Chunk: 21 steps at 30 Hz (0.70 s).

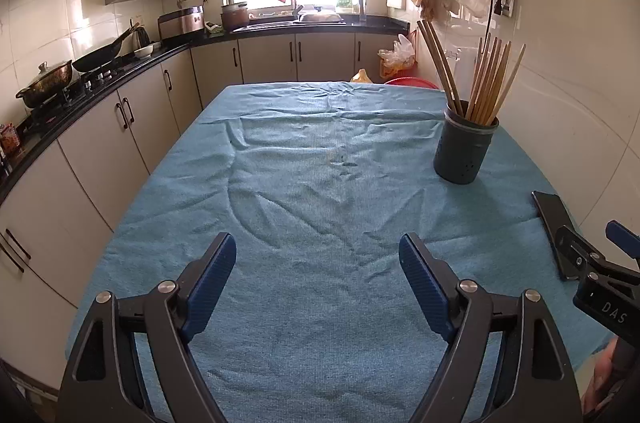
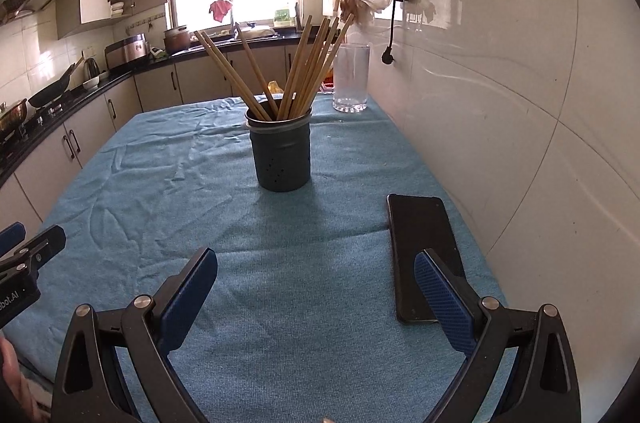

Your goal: Organize utensils

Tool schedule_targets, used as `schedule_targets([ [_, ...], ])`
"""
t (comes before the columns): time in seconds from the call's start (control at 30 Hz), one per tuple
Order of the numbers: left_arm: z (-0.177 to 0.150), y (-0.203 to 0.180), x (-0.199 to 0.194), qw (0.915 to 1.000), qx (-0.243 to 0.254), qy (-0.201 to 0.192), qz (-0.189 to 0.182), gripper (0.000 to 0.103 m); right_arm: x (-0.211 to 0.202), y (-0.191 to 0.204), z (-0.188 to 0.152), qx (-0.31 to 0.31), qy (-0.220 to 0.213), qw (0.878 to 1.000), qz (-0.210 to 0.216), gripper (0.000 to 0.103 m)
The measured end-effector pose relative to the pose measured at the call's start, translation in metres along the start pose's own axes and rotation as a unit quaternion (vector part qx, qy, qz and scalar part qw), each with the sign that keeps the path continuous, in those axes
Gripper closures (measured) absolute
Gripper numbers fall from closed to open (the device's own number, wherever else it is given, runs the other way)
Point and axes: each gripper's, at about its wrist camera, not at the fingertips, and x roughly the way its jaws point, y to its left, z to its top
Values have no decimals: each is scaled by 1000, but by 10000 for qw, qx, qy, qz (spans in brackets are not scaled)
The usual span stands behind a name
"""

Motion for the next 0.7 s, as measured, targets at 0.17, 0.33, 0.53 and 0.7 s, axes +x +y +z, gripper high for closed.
schedule_targets([
  [0.17,0,1,2,10000,15,36,-22,20,3,0,-1,-7,44,10000,-6,2],
  [0.33,-1,2,2,10000,12,60,-21,19,5,1,-1,-31,78,10000,-9,2],
  [0.53,-2,3,3,10000,5,81,-23,19,7,2,-2,-38,109,9999,-17,2],
  [0.7,-2,4,4,9999,4,96,-29,19,7,3,-2,-57,134,9999,-18,2],
])
